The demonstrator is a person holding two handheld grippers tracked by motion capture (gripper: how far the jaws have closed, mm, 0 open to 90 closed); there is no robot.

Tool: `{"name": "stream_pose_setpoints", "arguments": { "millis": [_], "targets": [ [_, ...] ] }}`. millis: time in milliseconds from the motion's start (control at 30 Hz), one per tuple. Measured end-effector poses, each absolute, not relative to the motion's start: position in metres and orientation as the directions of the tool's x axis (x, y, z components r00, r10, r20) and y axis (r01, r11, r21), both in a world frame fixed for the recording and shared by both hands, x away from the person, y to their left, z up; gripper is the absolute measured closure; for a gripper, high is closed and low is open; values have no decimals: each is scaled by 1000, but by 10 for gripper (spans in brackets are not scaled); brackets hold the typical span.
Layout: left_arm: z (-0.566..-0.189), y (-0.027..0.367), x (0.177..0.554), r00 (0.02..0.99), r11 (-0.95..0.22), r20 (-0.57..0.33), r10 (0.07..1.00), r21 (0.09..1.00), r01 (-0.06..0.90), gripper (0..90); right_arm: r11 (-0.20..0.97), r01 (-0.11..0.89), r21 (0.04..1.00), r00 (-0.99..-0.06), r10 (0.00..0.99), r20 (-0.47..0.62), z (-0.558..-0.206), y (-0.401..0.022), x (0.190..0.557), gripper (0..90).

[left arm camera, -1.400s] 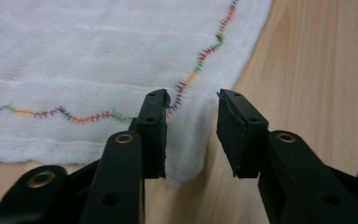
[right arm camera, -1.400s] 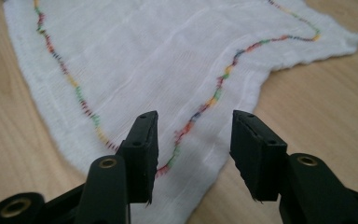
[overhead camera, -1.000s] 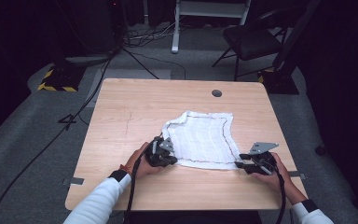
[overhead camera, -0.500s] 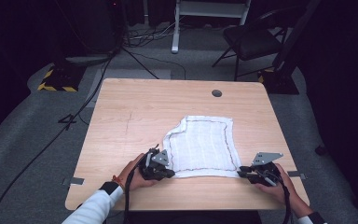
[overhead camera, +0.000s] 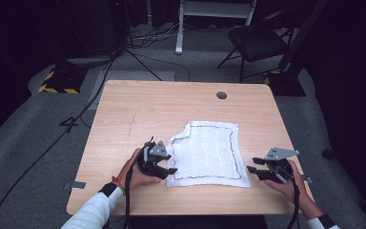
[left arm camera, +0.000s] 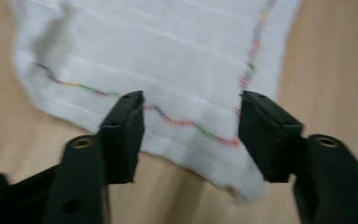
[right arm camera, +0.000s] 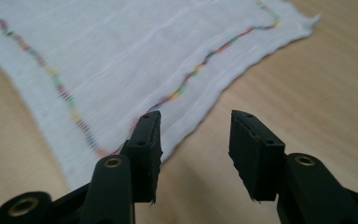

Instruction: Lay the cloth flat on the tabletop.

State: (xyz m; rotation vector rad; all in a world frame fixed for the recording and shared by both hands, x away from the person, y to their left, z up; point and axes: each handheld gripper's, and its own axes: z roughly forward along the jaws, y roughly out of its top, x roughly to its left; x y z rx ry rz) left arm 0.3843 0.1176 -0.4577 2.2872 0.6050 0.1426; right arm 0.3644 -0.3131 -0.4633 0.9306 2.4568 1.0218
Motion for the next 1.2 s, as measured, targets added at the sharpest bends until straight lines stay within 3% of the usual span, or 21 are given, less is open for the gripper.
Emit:
{"name": "stream_pose_setpoints", "arguments": {
  "millis": [133, 400, 533, 733, 800, 900, 1100, 1200],
  "targets": [
    [-449, 104, 413, 859, -580, -28, 511, 726, 369, 259, 511, 466, 723, -697, 715, -56, -459, -312, 406, 515],
    [-461, 62, 467, 839, -627, 23, 543, 676, 387, 256, 445, 539, 715, -600, 799, -44, -463, -295, 490, 473],
    [-470, 63, 484, 820, -620, 12, 573, 660, 424, 390, 410, 580, 704, -575, 818, -2, -472, -285, 515, 457],
    [-476, 75, 493, 818, -637, 38, 574, 648, 418, 743, 430, 611, 665, -560, 828, -21, -481, -267, 533, 456],
    [-477, 79, 496, 811, -631, 43, 584, 653, 419, 815, 441, 610, 658, -551, 833, -47, -486, -264, 536, 486],
    [-476, 87, 500, 802, -610, 29, 597, 666, 430, 848, 421, 613, 668, -555, 832, -14, -488, -264, 538, 583],
    [-468, 99, 507, 789, -574, 19, 615, 697, 430, 857, 449, 577, 682, -592, 806, -29, -483, -263, 536, 888],
    [-460, 102, 510, 782, -554, 23, 623, 719, 420, 858, 442, 528, 725, -587, 807, -65, -472, -265, 534, 896]
  ]
}}
